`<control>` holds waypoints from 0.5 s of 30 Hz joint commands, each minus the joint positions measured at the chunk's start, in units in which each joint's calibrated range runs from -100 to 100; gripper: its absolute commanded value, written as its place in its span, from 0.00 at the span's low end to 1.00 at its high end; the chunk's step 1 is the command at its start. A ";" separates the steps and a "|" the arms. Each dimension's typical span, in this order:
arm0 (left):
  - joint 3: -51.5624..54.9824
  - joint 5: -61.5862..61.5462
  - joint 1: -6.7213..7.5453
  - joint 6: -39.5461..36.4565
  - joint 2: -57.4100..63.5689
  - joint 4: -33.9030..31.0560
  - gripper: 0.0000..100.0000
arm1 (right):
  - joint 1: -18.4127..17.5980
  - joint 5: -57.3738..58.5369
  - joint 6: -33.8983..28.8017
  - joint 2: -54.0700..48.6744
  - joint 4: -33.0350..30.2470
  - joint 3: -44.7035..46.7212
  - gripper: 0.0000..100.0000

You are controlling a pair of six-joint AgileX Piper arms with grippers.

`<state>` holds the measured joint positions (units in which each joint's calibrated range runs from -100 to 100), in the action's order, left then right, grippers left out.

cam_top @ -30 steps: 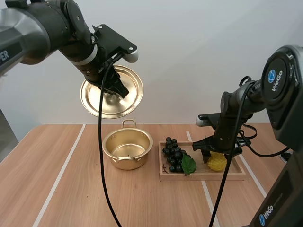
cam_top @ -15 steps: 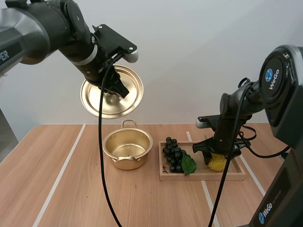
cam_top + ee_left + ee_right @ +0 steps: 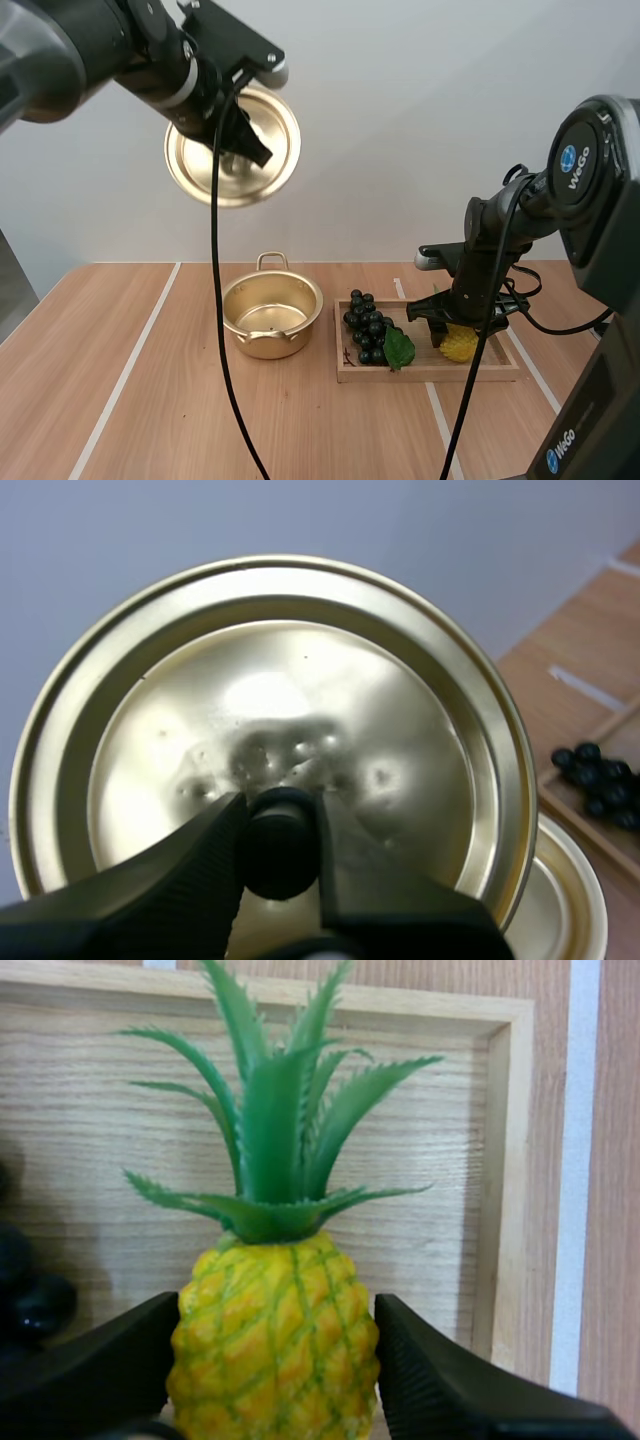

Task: Open the pot, put the pineapple inside, and close it

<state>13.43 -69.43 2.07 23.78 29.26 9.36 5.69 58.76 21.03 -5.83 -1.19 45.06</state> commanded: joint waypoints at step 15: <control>-38.42 -5.15 0.00 -5.30 3.79 5.13 0.00 | 0.23 8.36 0.65 -6.65 2.01 -15.11 0.00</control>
<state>-22.14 -73.18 2.07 19.02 32.75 13.52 5.69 64.16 21.12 -10.13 0.00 33.40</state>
